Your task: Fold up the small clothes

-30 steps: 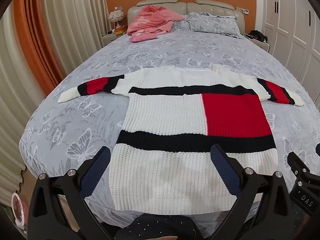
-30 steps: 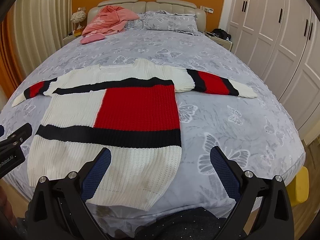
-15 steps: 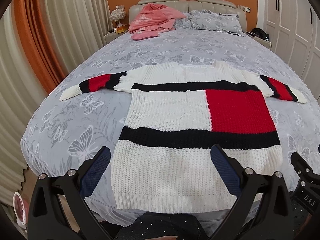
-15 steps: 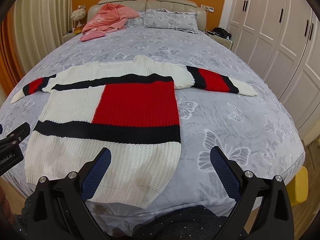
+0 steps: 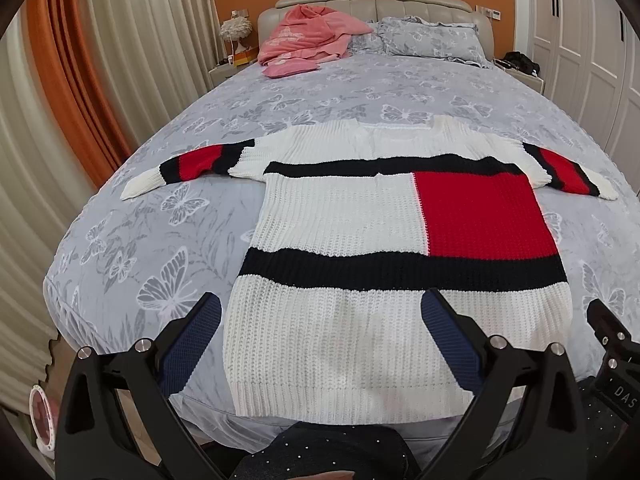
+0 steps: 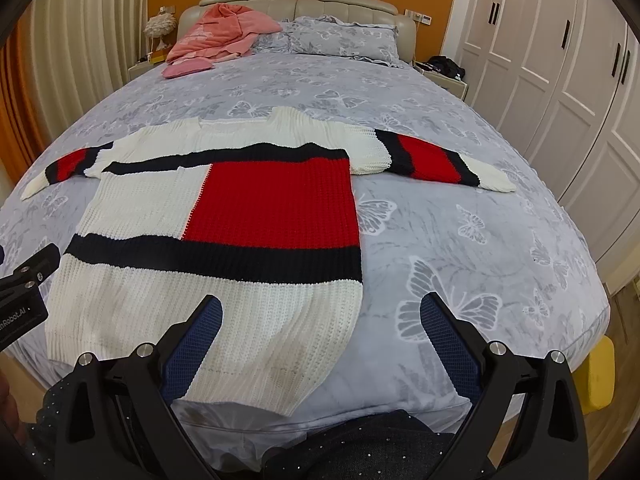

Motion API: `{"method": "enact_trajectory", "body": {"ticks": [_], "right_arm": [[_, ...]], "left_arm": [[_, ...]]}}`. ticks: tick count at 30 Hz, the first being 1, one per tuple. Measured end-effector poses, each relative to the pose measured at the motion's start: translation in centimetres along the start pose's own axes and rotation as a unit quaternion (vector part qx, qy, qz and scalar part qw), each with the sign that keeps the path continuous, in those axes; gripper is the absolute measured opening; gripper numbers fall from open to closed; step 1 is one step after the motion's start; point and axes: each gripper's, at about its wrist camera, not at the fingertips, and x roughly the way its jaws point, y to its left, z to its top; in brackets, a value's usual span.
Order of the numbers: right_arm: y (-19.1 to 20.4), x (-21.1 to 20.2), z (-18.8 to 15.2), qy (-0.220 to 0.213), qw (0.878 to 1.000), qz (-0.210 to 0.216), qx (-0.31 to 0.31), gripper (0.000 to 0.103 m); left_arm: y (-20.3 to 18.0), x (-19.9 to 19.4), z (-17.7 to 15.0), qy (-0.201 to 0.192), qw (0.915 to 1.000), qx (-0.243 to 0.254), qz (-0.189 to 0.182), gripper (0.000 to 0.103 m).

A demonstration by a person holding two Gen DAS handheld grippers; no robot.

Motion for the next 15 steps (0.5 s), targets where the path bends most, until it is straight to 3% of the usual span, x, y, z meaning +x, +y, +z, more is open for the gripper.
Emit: {"method": "enact_trajectory", "body": {"ticks": [15], "right_arm": [[-0.02,0.49,-0.39,0.002,1.0,0.002,-0.002,0.098]], "left_arm": [[-0.03,0.18,-0.23,0.0,1.0,0.003,0.004,0.098]]}}
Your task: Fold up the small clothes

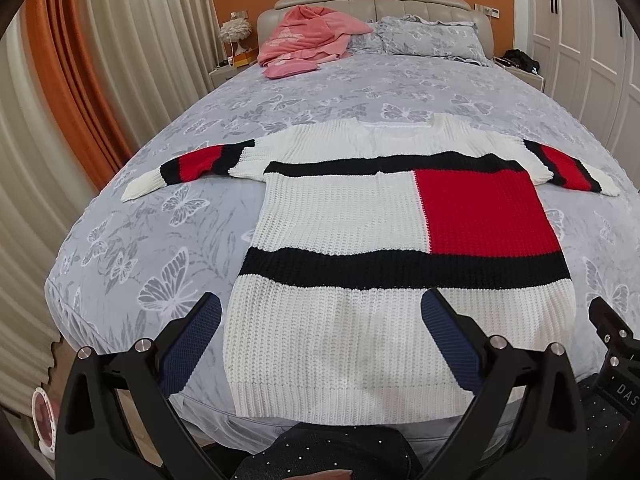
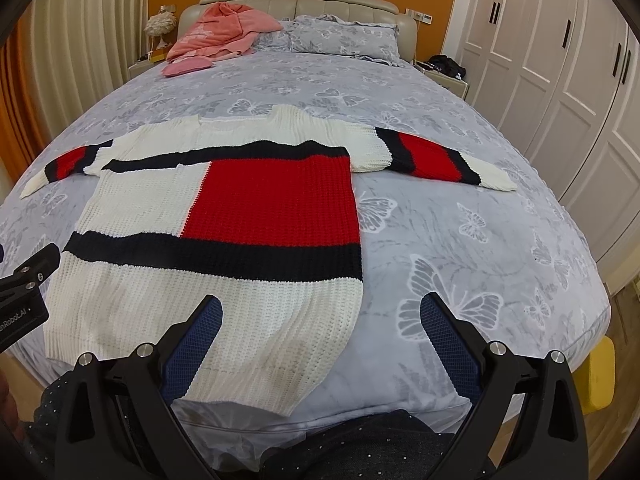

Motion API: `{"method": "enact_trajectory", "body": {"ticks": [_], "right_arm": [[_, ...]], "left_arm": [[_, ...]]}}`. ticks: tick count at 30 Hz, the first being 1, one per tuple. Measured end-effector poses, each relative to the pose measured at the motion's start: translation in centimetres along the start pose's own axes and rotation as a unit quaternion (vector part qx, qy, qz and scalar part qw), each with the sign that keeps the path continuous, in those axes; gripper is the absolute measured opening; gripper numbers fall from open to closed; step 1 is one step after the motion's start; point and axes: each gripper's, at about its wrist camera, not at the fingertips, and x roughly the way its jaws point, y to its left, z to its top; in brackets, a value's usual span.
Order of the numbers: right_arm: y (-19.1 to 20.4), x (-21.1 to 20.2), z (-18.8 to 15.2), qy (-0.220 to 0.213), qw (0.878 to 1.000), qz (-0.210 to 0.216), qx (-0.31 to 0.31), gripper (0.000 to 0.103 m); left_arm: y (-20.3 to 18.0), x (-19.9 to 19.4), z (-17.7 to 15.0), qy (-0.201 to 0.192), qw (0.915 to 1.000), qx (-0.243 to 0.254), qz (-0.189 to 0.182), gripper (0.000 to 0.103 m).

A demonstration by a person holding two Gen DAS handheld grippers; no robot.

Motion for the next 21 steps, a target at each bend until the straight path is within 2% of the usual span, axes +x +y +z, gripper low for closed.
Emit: {"method": "enact_trajectory", "body": {"ticks": [21], "right_arm": [[0.31,0.16,0.08,0.003,1.0,0.0,-0.003,0.098]], "left_arm": [[-0.36,0.19,-0.13,0.002,1.0,0.003,0.001,0.098]]}}
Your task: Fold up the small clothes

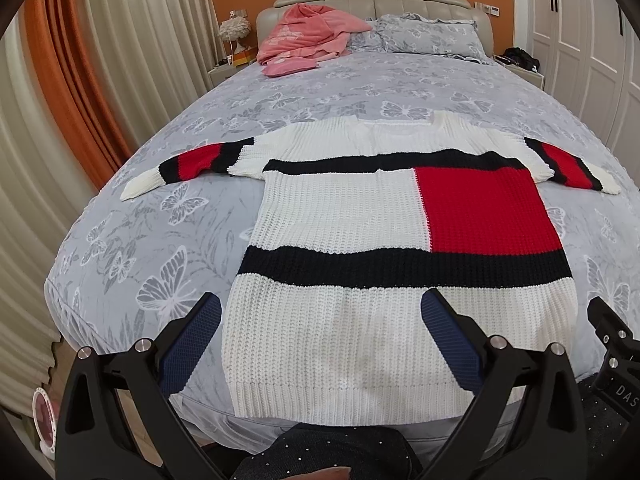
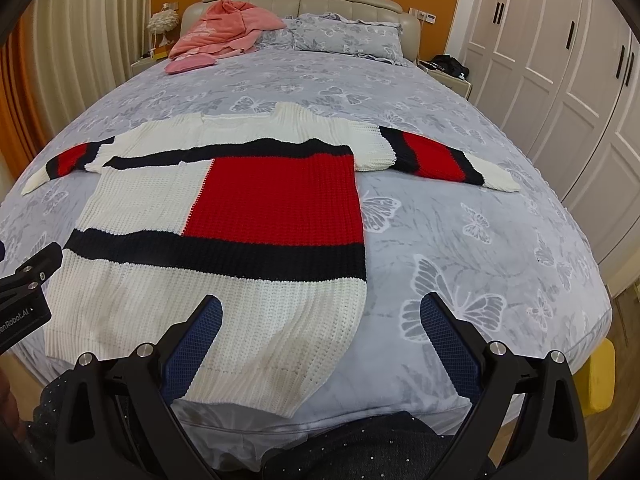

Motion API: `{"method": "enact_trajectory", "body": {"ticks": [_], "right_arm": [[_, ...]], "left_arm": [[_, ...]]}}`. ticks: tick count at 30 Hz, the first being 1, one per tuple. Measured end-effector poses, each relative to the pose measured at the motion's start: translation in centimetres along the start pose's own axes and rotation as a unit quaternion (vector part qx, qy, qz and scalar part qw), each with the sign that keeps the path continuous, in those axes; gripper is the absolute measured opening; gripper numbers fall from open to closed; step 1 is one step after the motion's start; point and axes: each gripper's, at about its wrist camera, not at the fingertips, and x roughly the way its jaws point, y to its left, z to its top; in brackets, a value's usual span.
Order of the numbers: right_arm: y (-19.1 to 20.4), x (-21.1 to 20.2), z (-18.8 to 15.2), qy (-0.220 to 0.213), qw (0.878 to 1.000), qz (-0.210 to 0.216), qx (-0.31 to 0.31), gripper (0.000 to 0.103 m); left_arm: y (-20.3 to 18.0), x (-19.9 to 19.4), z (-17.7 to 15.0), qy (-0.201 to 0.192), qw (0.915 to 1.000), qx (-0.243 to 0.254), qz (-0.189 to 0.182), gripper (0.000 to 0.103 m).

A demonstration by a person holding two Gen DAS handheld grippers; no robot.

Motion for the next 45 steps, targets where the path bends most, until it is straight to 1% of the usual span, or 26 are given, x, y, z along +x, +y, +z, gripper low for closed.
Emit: {"method": "enact_trajectory", "body": {"ticks": [16,18,21,24,25,26,27,28,30,31,32,33,34,37,40,41,43,44,45], "right_arm": [[0.0,0.2,0.1,0.001,1.0,0.004,0.0,0.098],[-0.6,0.5,0.3,-0.001,1.0,0.003,-0.001,0.098],[-2.8,2.0,1.0,0.005,1.0,-0.001,0.006,0.098],[-7.6,4.7,2.7,0.021,0.999,0.005,0.044,0.098],[-9.7,5.7,3.3,0.025,0.998,0.006,0.065,0.098],[-13.0,7.6,4.5,0.033,0.995,0.007,0.097,0.098],[-14.8,8.7,5.3,0.035,0.993,0.004,0.113,0.098],[-18.0,10.5,6.6,0.035,0.99,-0.014,0.137,0.097],[-22.2,13.4,8.6,0.036,0.986,-0.041,0.16,0.096],[-25.1,15.4,9.9,0.037,0.982,-0.056,0.178,0.094],[-27.2,17.0,10.8,0.041,0.978,-0.061,0.196,0.091],[-28.7,18.2,11.4,0.045,0.975,-0.061,0.211,0.09],[-31.0,20.3,12.3,0.054,0.968,-0.056,0.238,0.09],[-35.1,24.7,13.7,0.074,0.951,-0.051,0.294,0.09],[-37.0,27.6,14.7,0.079,0.942,-0.042,0.324,0.089],[-37.4,29.2,15.0,0.092,0.938,-0.038,0.333,0.089],[-37.7,31.0,15.0,0.11,0.931,-0.031,0.347,0.077],[-37.7,31.7,15.1,0.112,0.928,-0.024,0.354,0.062],[-37.8,32.1,15.0,0.111,0.925,-0.018,0.362,0.052]], "left_arm": [[0.0,0.5,0.3,0.007,1.0,0.002,0.002,0.098],[-0.2,0.7,0.3,0.012,0.9999,0.002,0.002,0.098],[-0.3,1.1,0.6,0.018,0.9998,0.005,0.0,0.098],[-0.6,1.5,1.1,0.025,0.9996,-0.001,-0.013,0.098],[-0.7,1.6,1.2,0.025,0.9995,-0.005,-0.018,0.098],[-0.8,1.7,1.4,0.025,0.9994,-0.009,-0.021,0.098],[-1.0,1.8,1.6,0.025,0.9992,-0.015,-0.026,0.098],[-1.1,1.9,1.8,0.023,0.999,-0.02,-0.034,0.098],[-1.5,2.2,2.2,0.021,0.9985,-0.029,-0.042,0.098],[-1.7,2.5,2.5,0.021,0.9982,-0.034,-0.044,0.098],[-1.9,2.7,2.6,0.021,0.998,-0.037,-0.046,0.098],[-2.2,3.0,2.7,0.021,0.9979,-0.039,-0.048,0.098],[-2.5,3.3,2.8,0.021,0.9978,-0.041,-0.048,0.098],[-3.4,4.3,3.0,0.025,0.998,-0.039,-0.043,0.098],[-4.0,5.3,3.1,0.034,0.9979,-0.039,-0.039,0.098],[-4.0,5.6,3.1,0.038,0.9976,-0.041,-0.04,0.098],[-4.2,6.3,3.2,0.047,0.997,-0.045,-0.041,0.098],[-4.3,6.6,3.2,0.05,0.9969,-0.045,-0.041,0.098],[-4.3,6.9,3.1,0.052,0.9968,-0.044,-0.041,0.098]]}}
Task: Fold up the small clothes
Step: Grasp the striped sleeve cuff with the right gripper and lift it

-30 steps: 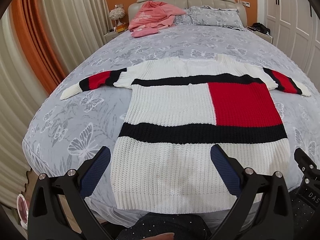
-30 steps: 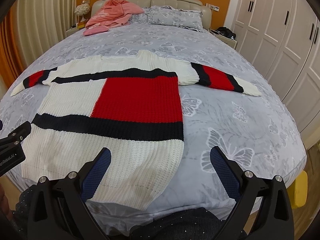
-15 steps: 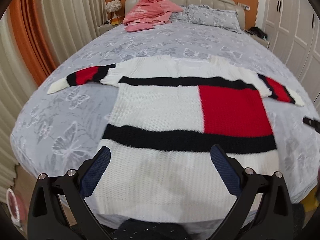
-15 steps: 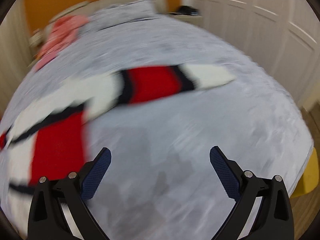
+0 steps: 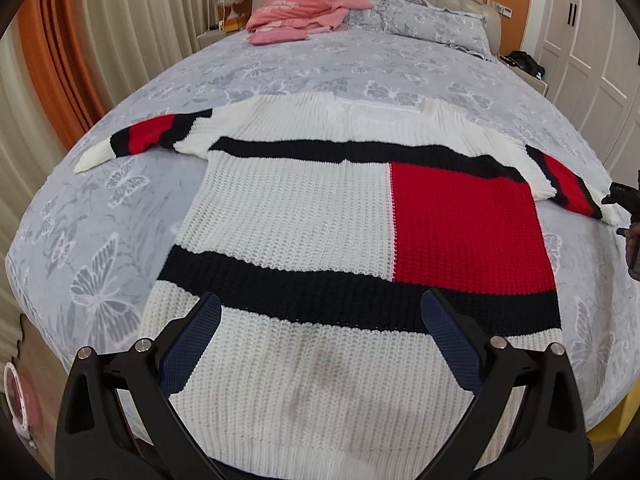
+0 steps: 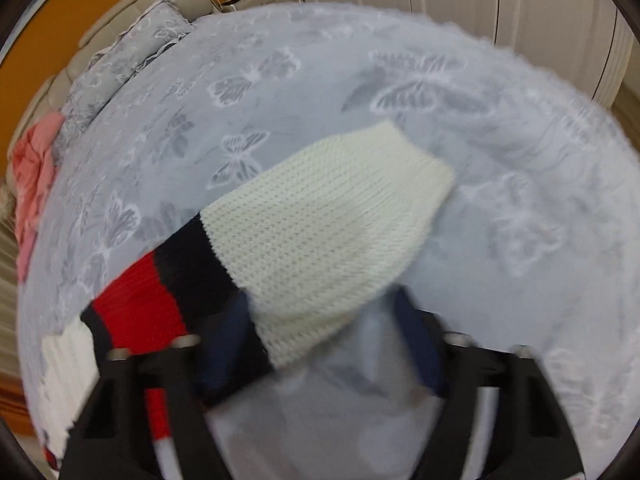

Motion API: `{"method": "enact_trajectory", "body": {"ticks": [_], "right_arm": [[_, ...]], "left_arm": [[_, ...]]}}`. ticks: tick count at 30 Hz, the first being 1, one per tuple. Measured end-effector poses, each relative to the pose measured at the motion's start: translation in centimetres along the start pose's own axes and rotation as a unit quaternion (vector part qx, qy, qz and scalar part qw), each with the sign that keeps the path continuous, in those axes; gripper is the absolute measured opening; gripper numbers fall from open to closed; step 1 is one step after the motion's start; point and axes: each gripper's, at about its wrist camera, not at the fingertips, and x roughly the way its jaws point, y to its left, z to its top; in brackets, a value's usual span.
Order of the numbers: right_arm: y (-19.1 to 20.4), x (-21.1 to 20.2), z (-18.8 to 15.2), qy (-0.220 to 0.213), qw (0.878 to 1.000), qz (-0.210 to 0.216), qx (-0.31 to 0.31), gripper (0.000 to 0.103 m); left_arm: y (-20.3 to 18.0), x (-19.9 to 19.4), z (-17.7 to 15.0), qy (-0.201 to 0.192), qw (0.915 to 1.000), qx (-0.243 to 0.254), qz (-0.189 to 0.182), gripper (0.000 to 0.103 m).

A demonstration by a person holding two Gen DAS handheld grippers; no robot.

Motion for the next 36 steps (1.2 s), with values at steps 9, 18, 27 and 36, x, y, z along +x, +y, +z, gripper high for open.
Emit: {"method": "enact_trajectory", "body": {"ticks": [9,18,27,36], "right_arm": [[12.4,-9.1,-0.7,-0.074,0.977,0.182,-0.085,0.008],[37.7,-14.3,-17.9,0.0,0.885,0.325,-0.334,0.008],[42.3,-9.8,-30.8,0.029,0.855,0.278,-0.437,0.031],[21.8,-11.5,-25.6,-0.035,0.941,0.131,-0.312,0.057]], "left_arm": [[0.9,0.8,0.1,0.003,1.0,-0.002,-0.005,0.098],[3.5,-0.8,0.7,-0.015,0.9986,-0.04,-0.03,0.098],[7.9,0.5,3.2,-0.005,0.9906,-0.116,-0.071,0.098],[4.9,10.5,13.6,0.028,0.9721,-0.171,-0.158,0.098]]}}
